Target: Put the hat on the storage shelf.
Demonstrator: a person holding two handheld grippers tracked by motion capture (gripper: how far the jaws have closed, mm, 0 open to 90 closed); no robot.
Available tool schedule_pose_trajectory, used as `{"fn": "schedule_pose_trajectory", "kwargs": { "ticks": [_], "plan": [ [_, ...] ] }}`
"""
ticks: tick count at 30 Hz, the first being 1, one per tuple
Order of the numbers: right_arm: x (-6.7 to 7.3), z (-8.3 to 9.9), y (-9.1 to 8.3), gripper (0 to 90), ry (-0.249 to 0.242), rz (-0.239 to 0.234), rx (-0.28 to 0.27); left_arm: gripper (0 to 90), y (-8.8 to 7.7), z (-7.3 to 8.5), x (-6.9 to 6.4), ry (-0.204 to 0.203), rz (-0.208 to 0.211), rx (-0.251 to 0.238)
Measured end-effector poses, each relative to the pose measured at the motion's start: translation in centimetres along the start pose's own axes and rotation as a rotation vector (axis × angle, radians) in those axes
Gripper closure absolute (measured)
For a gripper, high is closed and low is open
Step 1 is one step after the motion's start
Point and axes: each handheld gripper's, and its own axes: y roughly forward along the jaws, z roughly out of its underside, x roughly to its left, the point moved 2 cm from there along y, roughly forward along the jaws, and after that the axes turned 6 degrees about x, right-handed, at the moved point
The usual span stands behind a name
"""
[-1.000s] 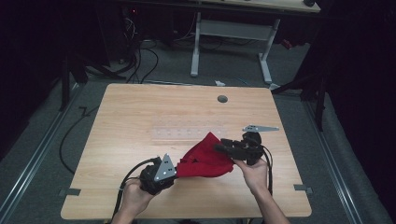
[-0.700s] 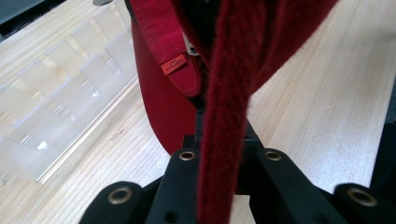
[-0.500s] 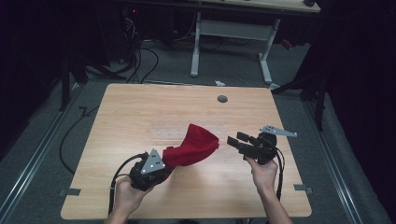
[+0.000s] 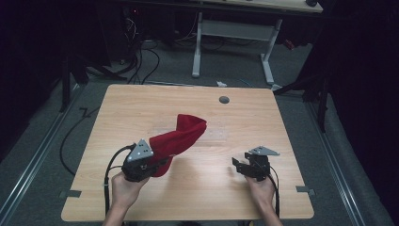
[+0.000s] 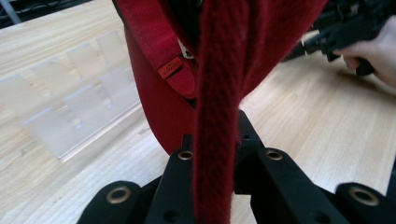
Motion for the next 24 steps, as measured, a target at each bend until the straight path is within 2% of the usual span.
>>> {"fn": "schedule_pose_trajectory", "kwargs": {
  "ticks": [5, 8, 11, 13, 21, 24],
  "plan": [
    [0.1, 0.5, 0.8, 35.8, -0.027, 0.042, 0.027, 84.2, -0.2, -1.0, 0.8, -0.043, -0.009, -0.043],
    [0.7, 0.7, 1.1, 34.7, -0.079, 0.083, 0.045, 84.1, -0.1, -1.5, 1.4, -0.069, -0.007, -0.066],
    [0.5, 0.6, 1.2, 34.0, -0.062, 0.07, 0.047, 84.0, 0.1, -2.0, 1.9, -0.093, -0.006, -0.081],
    [0.5, 0.6, 1.2, 33.8, -0.062, 0.078, 0.048, 83.9, 0.1, -2.3, 2.2, -0.105, -0.011, -0.087],
    [0.5, 0.6, 1.2, 32.8, -0.06, 0.073, 0.049, 83.4, -0.5, -3.7, 2.9, -0.114, -0.056, -0.151],
    [0.6, 0.6, 1.2, 32.3, -0.062, 0.071, 0.049, 83.5, -0.5, -4.4, 3.4, -0.124, -0.06, -0.178]
  ]
}}
